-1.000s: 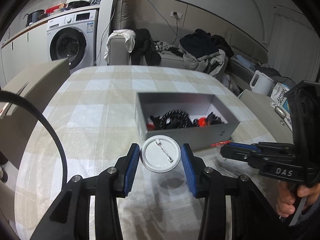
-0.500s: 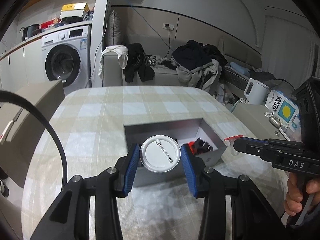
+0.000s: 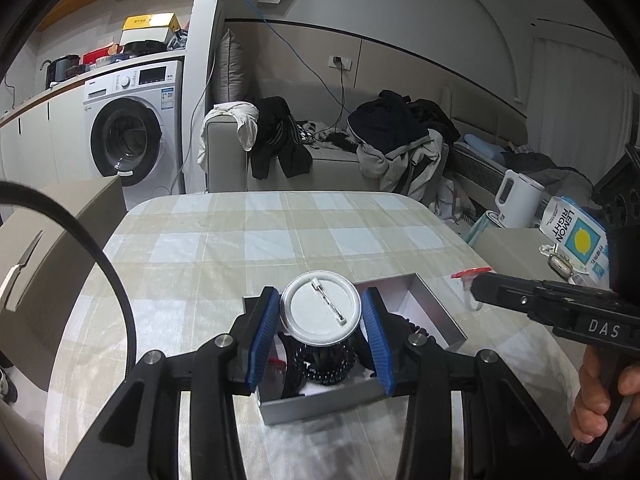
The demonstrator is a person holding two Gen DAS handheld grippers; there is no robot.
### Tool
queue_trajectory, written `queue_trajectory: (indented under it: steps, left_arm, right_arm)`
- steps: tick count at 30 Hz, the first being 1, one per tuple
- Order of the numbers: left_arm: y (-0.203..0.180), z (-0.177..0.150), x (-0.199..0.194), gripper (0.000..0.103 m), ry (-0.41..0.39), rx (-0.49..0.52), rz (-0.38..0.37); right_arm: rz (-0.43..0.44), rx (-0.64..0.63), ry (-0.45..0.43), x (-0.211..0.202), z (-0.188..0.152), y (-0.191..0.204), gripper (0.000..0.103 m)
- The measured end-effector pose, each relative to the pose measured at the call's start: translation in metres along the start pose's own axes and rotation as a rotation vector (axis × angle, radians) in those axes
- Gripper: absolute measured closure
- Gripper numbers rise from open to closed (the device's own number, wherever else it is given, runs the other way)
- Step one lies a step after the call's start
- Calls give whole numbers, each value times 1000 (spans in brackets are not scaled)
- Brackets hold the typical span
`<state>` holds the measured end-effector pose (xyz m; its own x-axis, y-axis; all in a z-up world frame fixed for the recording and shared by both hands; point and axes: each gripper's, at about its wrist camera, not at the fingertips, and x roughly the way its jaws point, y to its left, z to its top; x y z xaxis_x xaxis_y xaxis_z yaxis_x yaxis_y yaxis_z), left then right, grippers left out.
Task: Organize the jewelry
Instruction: 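Lower the white badge and red-tabbed ring into the grey box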
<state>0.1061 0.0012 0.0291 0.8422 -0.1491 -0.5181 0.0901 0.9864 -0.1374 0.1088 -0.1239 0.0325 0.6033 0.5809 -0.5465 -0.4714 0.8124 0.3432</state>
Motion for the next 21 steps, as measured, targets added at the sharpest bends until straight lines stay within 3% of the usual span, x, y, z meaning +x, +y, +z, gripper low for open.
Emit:
queue_trajectory:
  steps: [21]
  left_arm:
    - [-4, -2, 29, 66, 61, 20, 2]
  right_arm:
    - [3, 58, 56, 41, -3, -17, 89]
